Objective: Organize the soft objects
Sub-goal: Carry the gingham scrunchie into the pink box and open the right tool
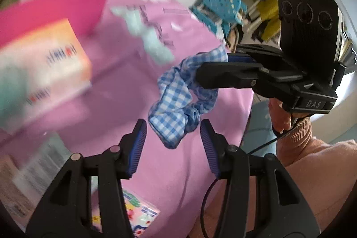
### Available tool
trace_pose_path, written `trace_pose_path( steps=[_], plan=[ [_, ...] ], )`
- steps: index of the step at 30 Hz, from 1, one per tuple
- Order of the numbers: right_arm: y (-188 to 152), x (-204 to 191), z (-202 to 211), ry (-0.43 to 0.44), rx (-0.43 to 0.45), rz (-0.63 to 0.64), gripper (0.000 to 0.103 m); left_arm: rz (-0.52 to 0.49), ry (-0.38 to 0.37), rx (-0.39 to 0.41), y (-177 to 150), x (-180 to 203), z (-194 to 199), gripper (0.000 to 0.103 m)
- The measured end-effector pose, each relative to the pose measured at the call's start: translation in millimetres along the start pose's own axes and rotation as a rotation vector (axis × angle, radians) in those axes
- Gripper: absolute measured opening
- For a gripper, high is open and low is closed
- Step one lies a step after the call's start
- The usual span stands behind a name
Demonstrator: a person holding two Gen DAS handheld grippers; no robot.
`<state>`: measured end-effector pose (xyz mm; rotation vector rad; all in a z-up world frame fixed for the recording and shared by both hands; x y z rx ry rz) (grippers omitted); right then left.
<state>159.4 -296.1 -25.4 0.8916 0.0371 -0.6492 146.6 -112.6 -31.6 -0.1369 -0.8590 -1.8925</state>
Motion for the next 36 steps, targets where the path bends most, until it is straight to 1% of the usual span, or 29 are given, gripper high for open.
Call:
trace_pose_path(
  steps=[4,7,10,12,13,14,17,20,27,30,31,32,33,34,35,36],
  plan=[
    [34.2,-8.8,5.5,0.001,0.065,0.057,0.009,-0.021,0.039,0.077,19.5,-0.5,24.0,0.048],
    [59.2,-10.9,7.8,-0.004,0.106,0.086,0.009,-0.042,0.096,0.135,39.4,-3.7,43.3,0.046],
    [82.9,-8.2,7.8,0.002,0.135,0.097,0.009,-0.037,0.128,0.168,57.1,-11.3,55.1,0.043],
    [101.0,-5.2,3.7,-0.023,0.141,0.109,0.009,-0.026,0.154,0.186,72.6,-19.1,61.3,0.038],
    [107.5,-4.4,1.6,-0.027,0.141,0.11,0.009,-0.023,0.165,0.191,79.9,-23.6,62.5,0.038],
    [115.6,-2.6,-1.1,-0.025,0.142,0.111,0.009,-0.016,0.169,0.195,85.2,-26.8,62.8,0.038],
    [136.9,6.1,-8.4,-0.054,0.149,0.105,0.009,0.016,0.184,0.204,104.9,-41.3,63.9,0.038],
    [152.4,16.7,-17.6,-0.069,0.154,0.089,0.009,0.039,0.21,0.202,119.5,-56.7,63.8,0.038],
    [174.8,46.0,-46.7,-0.096,0.131,0.028,0.009,0.088,0.261,0.173,146.6,-82.5,52.3,0.038],
    [178.9,56.0,-62.2,-0.117,0.111,0.002,0.01,0.107,0.299,0.167,153.1,-92.8,47.4,0.038],
    [180.8,60.2,-69.0,-0.124,0.099,-0.011,0.01,0.111,0.308,0.163,152.9,-94.4,46.5,0.039],
    [182.2,63.6,-73.6,-0.133,0.091,-0.018,0.011,0.124,0.321,0.152,153.5,-98.2,44.5,0.044],
    [184.0,66.8,-79.4,-0.156,0.081,-0.024,0.016,0.133,0.331,0.146,153.3,-101.0,43.2,0.05],
    [185.3,69.8,-86.0,-0.207,0.071,-0.025,0.02,0.138,0.345,0.147,152.7,-102.8,42.6,0.052],
    [186.0,72.5,-89.4,-0.247,0.07,-0.024,0.026,0.138,0.358,0.15,152.0,-103.5,42.5,0.053],
    [186.2,74.0,-91.7,-0.283,0.074,-0.027,0.031,0.137,0.371,0.152,150.9,-103.7,43.0,0.053]
  ],
)
Point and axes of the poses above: each gripper's, at about its wrist camera, not at the fingertips, and z roughly against the way its jaws point, x to its right, y to its top, the point moved 1 cm from there along -z, roughly the way its jaws point, and after that the axes turned 3 degrees about -x, right-handed, at the moved point
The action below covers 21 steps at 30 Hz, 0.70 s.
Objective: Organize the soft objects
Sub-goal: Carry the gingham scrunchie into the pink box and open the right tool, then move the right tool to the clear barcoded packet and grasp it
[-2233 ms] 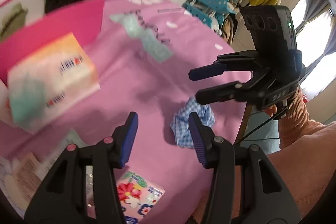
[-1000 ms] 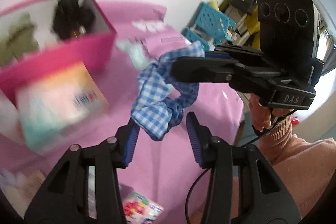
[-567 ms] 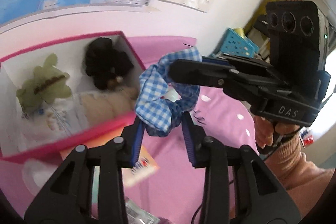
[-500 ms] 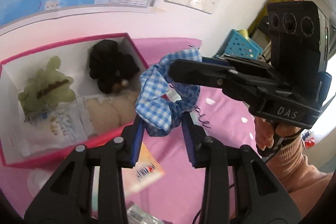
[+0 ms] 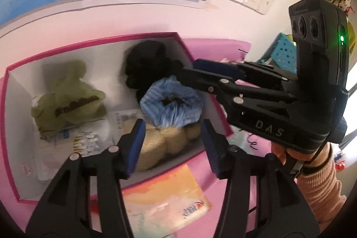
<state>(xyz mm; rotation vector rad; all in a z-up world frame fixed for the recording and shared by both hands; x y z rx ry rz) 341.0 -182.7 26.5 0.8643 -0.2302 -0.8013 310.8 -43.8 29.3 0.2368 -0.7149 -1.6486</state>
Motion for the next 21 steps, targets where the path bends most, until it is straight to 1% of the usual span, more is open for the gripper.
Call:
trace_pose_path(
  steps=[3,4,8,11,14,18,21],
  plan=[
    [-3.1,0.1,4.0,-0.053,0.031,-0.005,0.032,-0.022,0.009,0.034,-6.2,-0.3,9.8,0.053],
    [-5.5,-1.9,8.5,-0.058,0.042,0.005,0.032,-0.032,0.009,0.049,-9.5,0.1,16.6,0.053],
    [-13.0,-8.2,28.2,-0.017,0.075,0.02,0.032,-0.081,-0.002,0.096,-26.0,6.0,41.0,0.053],
    [-22.2,-13.9,50.8,0.054,0.102,0.012,0.033,-0.113,-0.025,0.123,-44.9,8.5,62.8,0.053],
    [-35.4,-23.0,71.7,0.119,0.116,0.02,0.036,-0.12,-0.043,0.142,-64.8,8.5,80.7,0.054],
    [-57.1,-39.7,89.4,0.226,0.089,0.037,0.036,-0.108,-0.048,0.138,-94.5,2.3,95.3,0.055],
    [-76.4,-53.4,92.2,0.317,0.04,0.043,0.036,-0.087,-0.029,0.117,-119.1,-6.5,99.2,0.055]
  ],
)
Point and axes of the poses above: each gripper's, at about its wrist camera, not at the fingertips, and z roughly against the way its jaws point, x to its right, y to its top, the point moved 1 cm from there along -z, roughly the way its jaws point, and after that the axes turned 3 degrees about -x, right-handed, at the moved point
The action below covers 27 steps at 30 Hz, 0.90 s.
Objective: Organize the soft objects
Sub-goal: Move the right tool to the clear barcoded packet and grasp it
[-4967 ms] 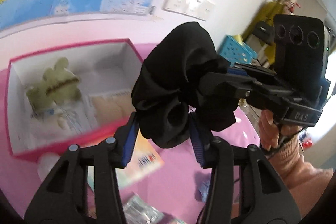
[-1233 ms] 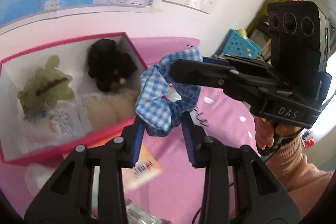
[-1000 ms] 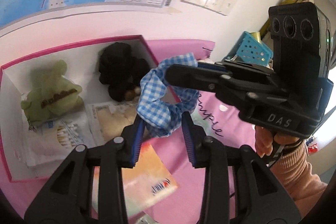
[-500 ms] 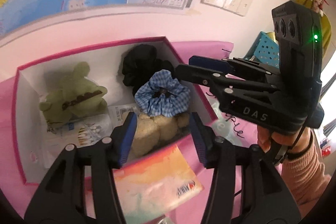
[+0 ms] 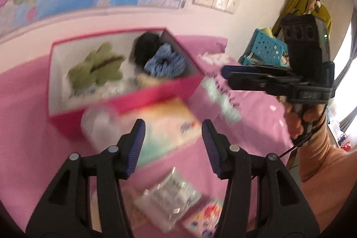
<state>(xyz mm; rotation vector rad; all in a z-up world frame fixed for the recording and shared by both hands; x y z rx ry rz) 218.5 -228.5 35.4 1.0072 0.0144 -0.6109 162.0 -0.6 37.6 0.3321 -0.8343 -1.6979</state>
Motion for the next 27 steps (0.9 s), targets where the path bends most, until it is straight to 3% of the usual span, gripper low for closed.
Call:
trace_pose_path(
  steps=[5,12,20,27],
  plan=[
    [-31.5,-19.2,-10.8,0.085,-0.089,-0.004,0.036,0.093,0.027,-0.049,-38.5,-23.1,1.2,0.055],
    [-73.2,-35.7,-46.0,0.147,-0.22,-0.029,0.036,0.189,0.002,-0.113,-84.8,-35.7,-3.8,0.055],
    [-108.6,-29.4,-86.6,0.115,-0.323,-0.094,0.036,0.223,-0.059,-0.213,-126.3,-24.0,-23.4,0.055],
    [-112.3,-21.0,-112.2,0.09,-0.304,-0.146,0.037,0.243,-0.086,-0.229,-130.4,-24.0,-33.3,0.055]
  ],
)
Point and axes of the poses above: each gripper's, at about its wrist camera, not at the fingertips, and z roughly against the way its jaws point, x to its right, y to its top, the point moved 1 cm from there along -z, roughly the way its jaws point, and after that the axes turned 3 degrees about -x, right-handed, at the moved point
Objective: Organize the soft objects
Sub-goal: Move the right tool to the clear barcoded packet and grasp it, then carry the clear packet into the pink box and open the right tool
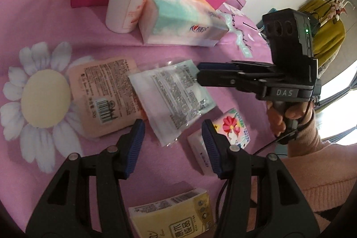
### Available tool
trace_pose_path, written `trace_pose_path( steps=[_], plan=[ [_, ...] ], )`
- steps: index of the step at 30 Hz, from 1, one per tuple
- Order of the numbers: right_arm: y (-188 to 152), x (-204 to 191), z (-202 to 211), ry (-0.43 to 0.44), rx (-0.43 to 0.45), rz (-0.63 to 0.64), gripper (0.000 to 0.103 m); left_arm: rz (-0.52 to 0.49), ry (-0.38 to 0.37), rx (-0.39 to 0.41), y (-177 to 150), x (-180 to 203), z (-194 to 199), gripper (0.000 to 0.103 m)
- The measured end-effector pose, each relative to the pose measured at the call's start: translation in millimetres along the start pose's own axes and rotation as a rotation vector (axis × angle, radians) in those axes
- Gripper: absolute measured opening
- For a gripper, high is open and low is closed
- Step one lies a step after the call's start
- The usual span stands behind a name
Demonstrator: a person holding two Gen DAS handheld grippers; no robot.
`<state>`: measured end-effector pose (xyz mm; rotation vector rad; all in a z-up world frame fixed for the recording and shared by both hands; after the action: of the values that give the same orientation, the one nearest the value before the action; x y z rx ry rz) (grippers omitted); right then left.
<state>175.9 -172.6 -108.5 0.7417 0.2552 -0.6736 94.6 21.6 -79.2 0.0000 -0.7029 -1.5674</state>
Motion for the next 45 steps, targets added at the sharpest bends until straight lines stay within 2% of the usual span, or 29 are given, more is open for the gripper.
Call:
trace_pose_path(
  steps=[7,9,12,15,23,29,37,39,45],
  plan=[
    [-0.4,-2.9,-6.4,0.051,0.005,0.007,0.038,0.021,-0.033,0.019,6.5,0.2,-6.4,0.054],
    [-2.5,1.1,-4.0,0.074,0.002,-0.013,0.029,0.032,-0.023,0.024,6.3,-3.2,-6.1,0.045],
    [-8.0,5.8,-3.7,0.064,0.008,-0.028,0.015,0.049,-0.019,0.031,4.5,-10.7,-2.5,0.038],
    [-12.9,5.8,4.0,0.094,0.024,-0.04,0.01,0.054,-0.028,0.046,4.0,-10.4,2.9,0.031],
    [-6.7,-22.3,41.5,0.097,0.112,0.027,0.01,0.014,-0.051,0.115,15.2,0.7,28.6,0.031],
    [7.2,-36.4,69.0,0.081,0.175,0.072,0.01,-0.036,-0.048,0.186,37.9,12.2,50.2,0.031],
    [40.9,-39.8,102.2,0.053,0.275,0.103,0.01,-0.112,-0.022,0.279,76.2,32.8,80.0,0.031],
    [53.5,-39.9,109.2,0.05,0.304,0.105,0.01,-0.131,0.01,0.306,89.4,36.5,88.1,0.031],
    [90.6,-43.2,116.7,0.061,0.357,0.11,0.01,-0.137,0.053,0.338,124.4,35.5,103.5,0.031]
  ],
)
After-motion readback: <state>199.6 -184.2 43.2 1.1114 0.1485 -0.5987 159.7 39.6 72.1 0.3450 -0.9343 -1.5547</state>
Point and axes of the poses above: each gripper's, at about its wrist camera, not at the fingertips, and z roughly against the way its jaws point, x to its right, y to its top, the point moved 1 cm from there along -z, roughly the way its jaws point, and after that the axes turned 3 degrees about -x, right-handed, at the moved point
